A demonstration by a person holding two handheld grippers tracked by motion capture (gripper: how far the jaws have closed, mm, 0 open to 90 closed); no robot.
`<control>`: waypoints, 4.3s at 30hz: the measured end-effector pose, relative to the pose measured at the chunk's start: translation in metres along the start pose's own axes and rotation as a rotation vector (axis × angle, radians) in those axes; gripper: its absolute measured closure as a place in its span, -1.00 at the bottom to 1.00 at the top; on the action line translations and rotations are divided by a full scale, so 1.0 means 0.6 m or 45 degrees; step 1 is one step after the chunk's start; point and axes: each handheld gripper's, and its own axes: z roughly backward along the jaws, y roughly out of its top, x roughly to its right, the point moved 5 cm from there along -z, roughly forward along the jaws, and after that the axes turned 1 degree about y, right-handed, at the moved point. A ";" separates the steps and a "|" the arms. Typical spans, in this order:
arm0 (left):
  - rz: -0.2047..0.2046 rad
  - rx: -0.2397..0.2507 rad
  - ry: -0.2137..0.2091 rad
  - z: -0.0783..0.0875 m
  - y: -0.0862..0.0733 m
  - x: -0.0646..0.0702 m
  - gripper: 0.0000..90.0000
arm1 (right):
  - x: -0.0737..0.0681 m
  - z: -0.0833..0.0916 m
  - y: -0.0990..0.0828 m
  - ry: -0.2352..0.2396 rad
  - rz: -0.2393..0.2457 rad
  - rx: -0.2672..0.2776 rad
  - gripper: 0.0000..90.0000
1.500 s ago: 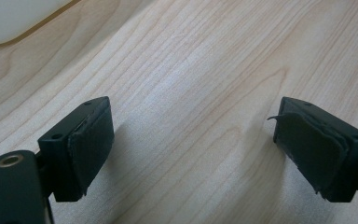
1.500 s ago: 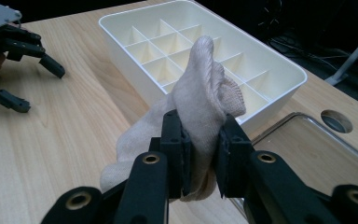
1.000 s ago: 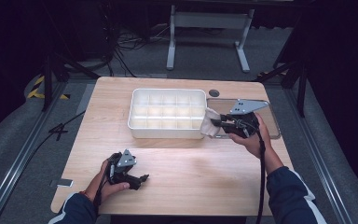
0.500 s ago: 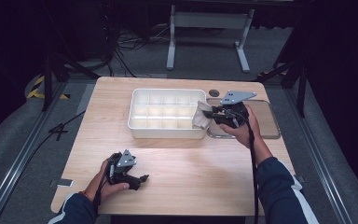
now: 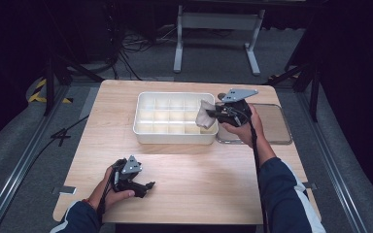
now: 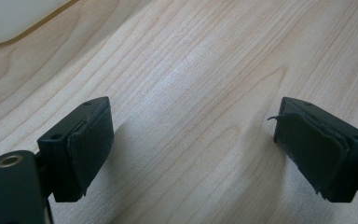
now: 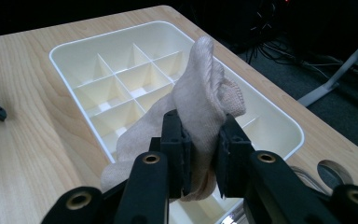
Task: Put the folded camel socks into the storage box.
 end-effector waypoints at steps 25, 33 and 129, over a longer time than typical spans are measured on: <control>-0.002 0.001 0.002 0.000 0.000 0.000 -0.73 | -0.013 -0.060 0.006 -0.007 0.032 -0.052 0.69; -0.002 -0.002 0.000 0.001 0.000 0.000 -0.73 | -0.016 -0.083 -0.002 -0.033 0.052 -0.105 0.69; 0.016 0.009 0.002 0.000 -0.001 0.004 -0.72 | -0.038 -0.201 -0.056 0.173 0.061 -0.744 0.83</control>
